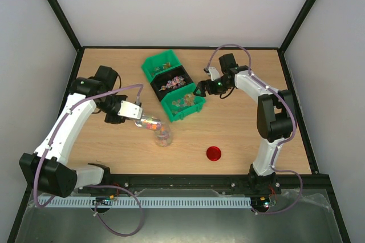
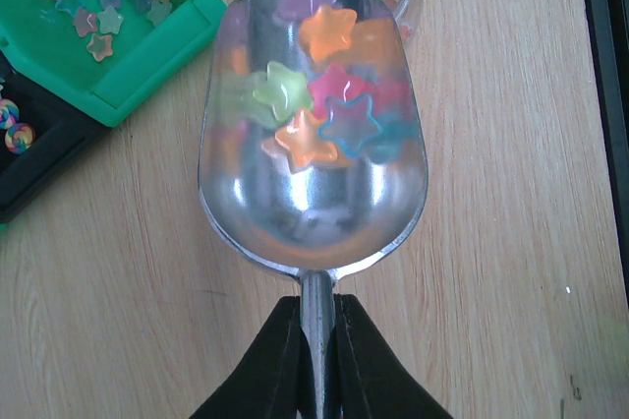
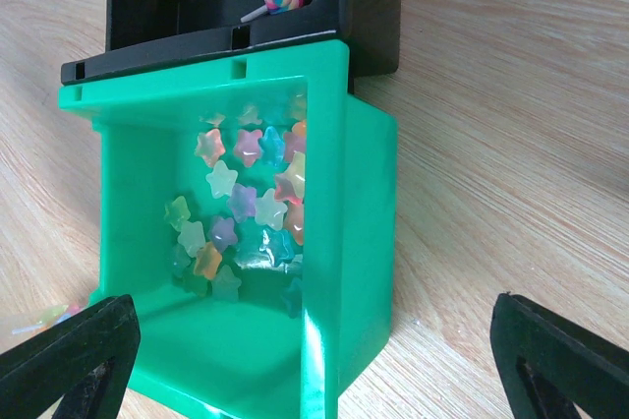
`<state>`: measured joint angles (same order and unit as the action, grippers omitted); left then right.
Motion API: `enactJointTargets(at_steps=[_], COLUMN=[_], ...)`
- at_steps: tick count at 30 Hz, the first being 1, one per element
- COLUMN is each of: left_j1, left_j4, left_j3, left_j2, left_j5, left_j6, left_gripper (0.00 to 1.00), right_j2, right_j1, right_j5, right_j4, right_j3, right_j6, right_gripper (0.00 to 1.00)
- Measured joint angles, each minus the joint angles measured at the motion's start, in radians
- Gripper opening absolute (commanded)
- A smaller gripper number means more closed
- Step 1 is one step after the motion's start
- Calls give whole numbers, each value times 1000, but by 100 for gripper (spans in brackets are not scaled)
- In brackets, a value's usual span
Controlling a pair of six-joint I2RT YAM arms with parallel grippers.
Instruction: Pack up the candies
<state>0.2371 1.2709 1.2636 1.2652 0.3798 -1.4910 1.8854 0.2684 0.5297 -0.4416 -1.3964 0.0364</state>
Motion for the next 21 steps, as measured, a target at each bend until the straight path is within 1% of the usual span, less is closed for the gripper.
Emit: enactJointTargets(at_steps=[21], left_j1=[16], left_j4=[-1], left_j3=[15], left_j2=[5], left_j5=[-27], left_j6=[0], left_gripper=[2], right_j2=[0], right_j1=[0], right_j5=[1], right_j4=[20], right_j3=[1], right_j6=[0], right_gripper=[99])
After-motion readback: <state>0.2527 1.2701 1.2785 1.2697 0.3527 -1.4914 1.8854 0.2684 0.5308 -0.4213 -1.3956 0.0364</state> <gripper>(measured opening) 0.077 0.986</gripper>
